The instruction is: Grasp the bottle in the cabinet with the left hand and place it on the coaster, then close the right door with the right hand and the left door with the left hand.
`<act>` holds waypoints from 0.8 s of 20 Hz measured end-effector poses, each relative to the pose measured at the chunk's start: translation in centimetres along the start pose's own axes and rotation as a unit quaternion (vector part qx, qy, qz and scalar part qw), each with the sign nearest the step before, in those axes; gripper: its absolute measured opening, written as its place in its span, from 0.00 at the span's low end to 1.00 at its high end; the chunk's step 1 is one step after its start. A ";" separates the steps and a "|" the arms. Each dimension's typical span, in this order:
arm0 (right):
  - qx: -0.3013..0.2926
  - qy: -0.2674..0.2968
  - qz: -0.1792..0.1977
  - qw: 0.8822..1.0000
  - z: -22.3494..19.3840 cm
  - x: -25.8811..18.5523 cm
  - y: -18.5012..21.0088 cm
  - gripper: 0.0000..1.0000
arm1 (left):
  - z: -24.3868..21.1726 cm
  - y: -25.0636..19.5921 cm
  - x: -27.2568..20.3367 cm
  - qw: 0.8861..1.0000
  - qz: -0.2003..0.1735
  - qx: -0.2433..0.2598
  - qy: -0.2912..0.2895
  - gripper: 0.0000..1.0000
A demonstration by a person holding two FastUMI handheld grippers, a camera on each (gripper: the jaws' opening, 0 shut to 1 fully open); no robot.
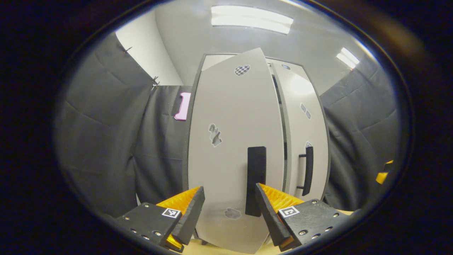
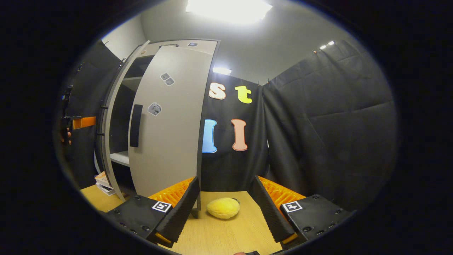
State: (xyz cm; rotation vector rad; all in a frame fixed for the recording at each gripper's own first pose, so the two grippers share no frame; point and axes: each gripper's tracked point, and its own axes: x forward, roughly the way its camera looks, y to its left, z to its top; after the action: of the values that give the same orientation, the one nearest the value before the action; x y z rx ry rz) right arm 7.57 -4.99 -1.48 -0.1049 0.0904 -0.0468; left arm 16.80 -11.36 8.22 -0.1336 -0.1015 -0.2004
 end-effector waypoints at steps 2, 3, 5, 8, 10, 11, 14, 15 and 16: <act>0.004 0.001 0.004 1.000 -0.2 0.0 0.2 0.98 | 0.1 -0.5 0.6 1.000 0.002 0.008 -0.007 0.88; 0.007 0.001 0.007 1.000 -0.2 0.0 0.4 0.98 | -0.1 -0.7 0.6 1.000 0.001 0.008 -0.007 0.84; 0.013 0.001 0.017 1.000 -0.2 0.1 1.1 0.98 | 0.0 -0.4 0.2 1.000 0.005 0.018 -0.005 0.91; 0.024 -0.004 0.032 0.999 0.2 0.4 2.2 0.97 | 0.8 1.1 -1.4 0.999 0.015 0.050 -0.010 0.91; 0.037 -0.008 0.045 0.998 0.6 0.5 3.2 0.97 | 1.1 3.0 -3.1 0.997 0.026 0.071 -0.010 0.91; 0.042 -0.011 0.052 0.998 1.0 0.5 3.7 0.97 | 1.2 3.9 -4.2 0.996 0.033 0.081 -0.008 0.91; 0.052 -0.022 0.068 0.996 1.9 0.5 5.2 0.97 | 1.0 6.7 -7.5 0.993 0.056 0.101 -0.004 0.91; 0.053 -0.026 0.073 0.996 2.1 0.4 5.6 0.97 | 0.8 7.5 -8.8 0.993 0.061 0.104 -0.001 0.91; 0.052 -0.029 0.077 0.995 2.3 0.3 6.0 0.97 | 0.5 8.2 -9.9 0.992 0.067 0.106 0.002 0.91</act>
State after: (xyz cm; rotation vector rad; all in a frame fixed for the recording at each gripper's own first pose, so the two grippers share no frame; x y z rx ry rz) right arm 8.33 1.19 0.14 0.0057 0.0371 0.1056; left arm 8.81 -1.44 6.61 0.0716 -0.1081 -0.0549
